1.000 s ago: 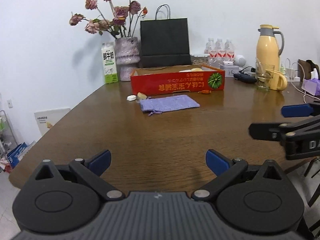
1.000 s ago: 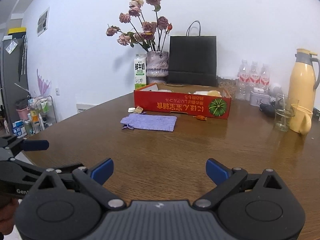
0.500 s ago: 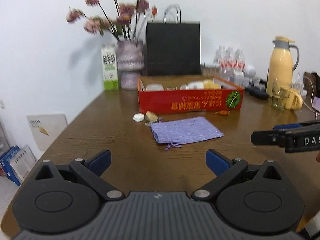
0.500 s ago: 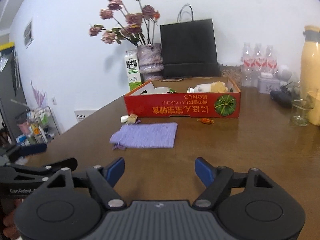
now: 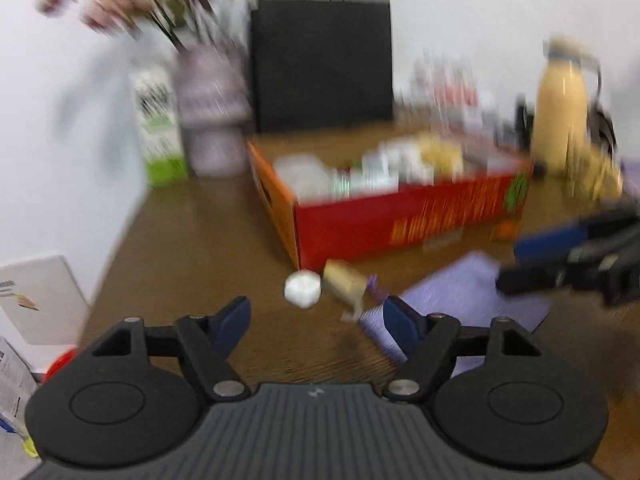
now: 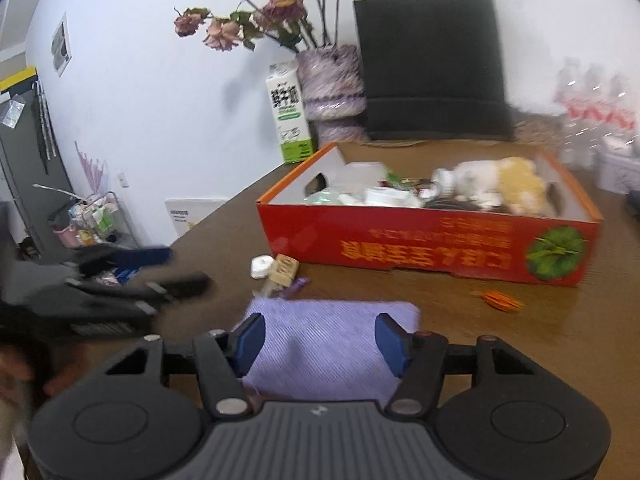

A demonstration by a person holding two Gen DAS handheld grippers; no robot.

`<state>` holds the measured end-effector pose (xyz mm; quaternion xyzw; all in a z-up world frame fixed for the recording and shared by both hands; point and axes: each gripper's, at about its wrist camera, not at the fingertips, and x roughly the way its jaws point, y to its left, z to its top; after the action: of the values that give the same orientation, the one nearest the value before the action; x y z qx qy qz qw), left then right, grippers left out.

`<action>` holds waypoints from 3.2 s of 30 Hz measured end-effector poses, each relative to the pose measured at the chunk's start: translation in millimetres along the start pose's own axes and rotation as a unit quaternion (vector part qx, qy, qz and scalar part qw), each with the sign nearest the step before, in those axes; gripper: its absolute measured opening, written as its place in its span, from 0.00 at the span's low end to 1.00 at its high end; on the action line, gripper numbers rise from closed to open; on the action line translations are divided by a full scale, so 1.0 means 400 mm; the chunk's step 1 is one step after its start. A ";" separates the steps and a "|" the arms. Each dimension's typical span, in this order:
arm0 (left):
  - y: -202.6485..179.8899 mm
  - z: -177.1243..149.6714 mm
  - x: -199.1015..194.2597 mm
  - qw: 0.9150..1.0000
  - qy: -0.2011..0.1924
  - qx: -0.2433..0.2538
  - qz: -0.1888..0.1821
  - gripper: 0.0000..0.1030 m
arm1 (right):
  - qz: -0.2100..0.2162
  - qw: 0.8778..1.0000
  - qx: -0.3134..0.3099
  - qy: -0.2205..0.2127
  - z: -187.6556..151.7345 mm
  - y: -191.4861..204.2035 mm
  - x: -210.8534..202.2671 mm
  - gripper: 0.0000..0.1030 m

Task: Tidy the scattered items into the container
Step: 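Grasp the small white square piece with left tool while right tool grasps the beige wooden block, then carry the white piece and wooden block over the box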

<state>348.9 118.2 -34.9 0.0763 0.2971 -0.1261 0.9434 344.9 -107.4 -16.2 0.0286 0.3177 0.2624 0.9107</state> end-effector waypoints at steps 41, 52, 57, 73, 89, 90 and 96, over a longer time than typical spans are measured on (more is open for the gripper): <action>0.064 0.030 0.005 0.990 0.001 -0.138 -0.015 0.26 | -0.066 0.989 0.092 -0.092 -0.003 -0.060 0.003 0.20; -0.222 0.020 -0.238 0.990 -0.055 -0.128 -0.028 0.26 | -0.123 0.980 0.064 -0.144 -0.086 -0.115 -0.278 0.20; -0.349 0.001 -0.296 0.995 -0.052 -0.085 0.011 0.26 | -0.134 0.979 0.056 -0.140 -0.157 -0.123 -0.360 0.20; -0.538 -0.133 -0.492 0.996 -0.058 -0.063 0.032 0.27 | -0.082 0.988 0.068 -0.108 -0.361 0.008 -0.564 0.20; -0.425 0.037 -0.391 0.992 -0.092 -0.086 0.011 0.27 | -0.108 0.984 0.056 -0.131 -0.184 -0.093 -0.514 0.20; -0.416 0.056 -0.380 0.992 -0.097 -0.085 0.008 0.27 | -0.109 0.983 0.052 -0.135 -0.163 -0.101 -0.510 0.20; -0.366 0.162 -0.302 0.991 -0.107 -0.081 -0.006 0.27 | -0.118 0.981 0.026 -0.152 -0.032 -0.151 -0.473 0.20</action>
<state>247.1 -13.0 77.7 -0.0162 0.2046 -0.1144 0.9720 240.1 -254.8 67.0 0.0537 0.1837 0.1372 0.9719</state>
